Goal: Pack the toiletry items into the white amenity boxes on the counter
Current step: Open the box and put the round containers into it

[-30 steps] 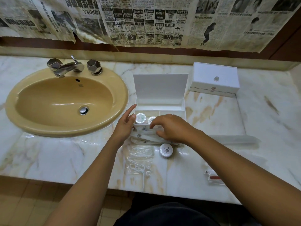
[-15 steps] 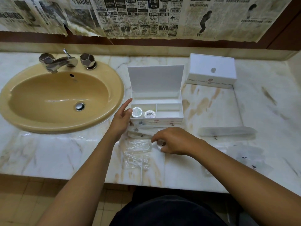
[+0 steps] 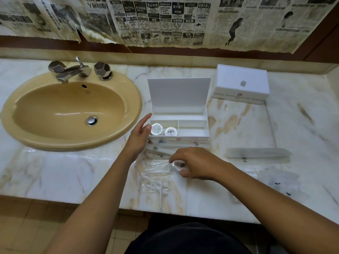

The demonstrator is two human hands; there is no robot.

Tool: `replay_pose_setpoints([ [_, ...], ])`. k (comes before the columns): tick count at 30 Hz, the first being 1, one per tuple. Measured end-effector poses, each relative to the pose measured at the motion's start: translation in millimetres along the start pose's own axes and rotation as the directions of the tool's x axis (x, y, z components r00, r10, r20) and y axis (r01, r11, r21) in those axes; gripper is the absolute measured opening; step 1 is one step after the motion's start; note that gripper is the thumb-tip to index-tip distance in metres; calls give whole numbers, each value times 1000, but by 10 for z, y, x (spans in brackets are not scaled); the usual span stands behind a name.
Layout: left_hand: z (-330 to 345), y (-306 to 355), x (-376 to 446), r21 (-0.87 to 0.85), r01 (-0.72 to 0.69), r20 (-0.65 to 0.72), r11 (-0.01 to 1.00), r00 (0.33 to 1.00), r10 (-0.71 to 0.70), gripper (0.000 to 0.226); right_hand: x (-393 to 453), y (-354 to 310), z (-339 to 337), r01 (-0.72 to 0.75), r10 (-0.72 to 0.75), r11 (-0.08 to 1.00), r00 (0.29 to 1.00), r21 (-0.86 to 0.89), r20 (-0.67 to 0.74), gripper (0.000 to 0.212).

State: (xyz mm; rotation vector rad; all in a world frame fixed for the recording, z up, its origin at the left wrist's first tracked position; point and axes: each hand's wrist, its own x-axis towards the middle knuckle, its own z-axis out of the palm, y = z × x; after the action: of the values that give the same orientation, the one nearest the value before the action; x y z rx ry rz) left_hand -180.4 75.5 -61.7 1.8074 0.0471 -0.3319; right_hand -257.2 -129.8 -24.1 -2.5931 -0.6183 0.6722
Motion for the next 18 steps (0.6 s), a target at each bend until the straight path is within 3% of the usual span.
replay_pose_setpoints([
  [5,-17,-21,14,-5,-5,1,1000,1000,5,38,94,-114,-259,17,-6,996,991,85,-137,37],
  [11,-30,-58,39,-29,-7,8,1000,1000,7,38,393,-83,-530,-82,119,990,927,119,-355,34],
  [18,-24,-68,55,-56,-9,9,998,1000,10,39,716,-51,-556,-176,161,984,930,-14,-331,26],
])
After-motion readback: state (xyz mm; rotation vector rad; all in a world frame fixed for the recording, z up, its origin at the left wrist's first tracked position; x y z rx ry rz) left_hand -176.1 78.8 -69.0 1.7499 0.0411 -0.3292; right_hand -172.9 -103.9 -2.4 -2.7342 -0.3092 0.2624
